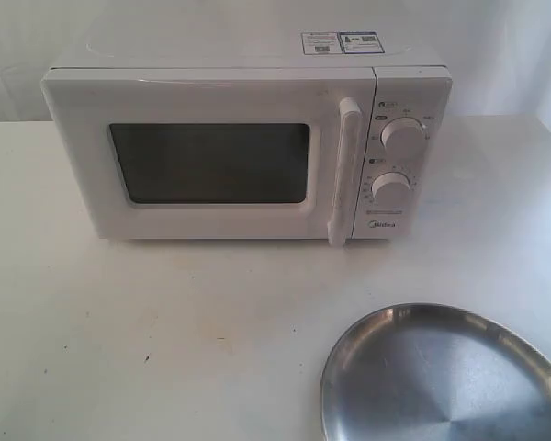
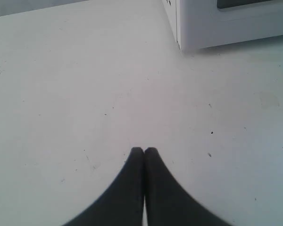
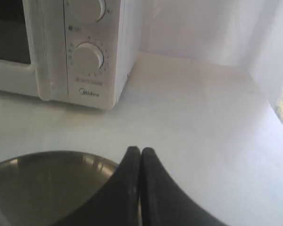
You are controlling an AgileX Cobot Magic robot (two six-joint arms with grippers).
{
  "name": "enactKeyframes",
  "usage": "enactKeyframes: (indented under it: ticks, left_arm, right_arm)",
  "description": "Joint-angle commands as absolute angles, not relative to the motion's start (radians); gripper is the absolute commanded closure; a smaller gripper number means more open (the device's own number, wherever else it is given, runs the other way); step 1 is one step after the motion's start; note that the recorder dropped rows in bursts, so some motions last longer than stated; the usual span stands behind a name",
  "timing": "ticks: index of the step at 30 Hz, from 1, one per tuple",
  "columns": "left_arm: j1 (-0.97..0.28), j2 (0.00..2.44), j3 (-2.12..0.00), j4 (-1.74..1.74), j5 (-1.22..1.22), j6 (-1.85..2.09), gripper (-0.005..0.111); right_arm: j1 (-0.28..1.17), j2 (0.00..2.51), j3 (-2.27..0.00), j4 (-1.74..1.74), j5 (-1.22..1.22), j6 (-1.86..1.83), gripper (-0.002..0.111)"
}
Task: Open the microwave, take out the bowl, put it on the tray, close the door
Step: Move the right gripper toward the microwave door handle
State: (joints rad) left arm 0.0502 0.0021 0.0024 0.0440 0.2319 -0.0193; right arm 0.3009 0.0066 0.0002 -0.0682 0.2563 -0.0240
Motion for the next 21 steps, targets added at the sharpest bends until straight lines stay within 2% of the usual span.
enactKeyframes:
  ticks: [1,9,14,19,21]
  left_arm:
    - [0.046,0.0,0.0,0.038,0.233,-0.022,0.107]
    - [0.046,0.0,0.0,0.038,0.233,-0.022,0.107]
    - [0.046,0.0,0.0,0.038,0.233,-0.022,0.107]
    - [0.046,0.0,0.0,0.038,0.233,-0.022,0.107]
    - [0.046,0.0,0.0,0.038,0.233,-0.022,0.107]
  right_arm:
    - [0.296,0.0,0.0,-0.083,0.01,-0.039,0.108]
    - [0.296,0.0,0.0,-0.086,-0.421,0.241,0.108]
    - [0.296,0.0,0.0,-0.093,-0.449,0.249,0.108]
    - [0.3,0.178,-0.037,-0.113,-0.51,0.278,0.108]
    - [0.302,0.301,-0.086,-0.224,-0.555,0.345,0.108]
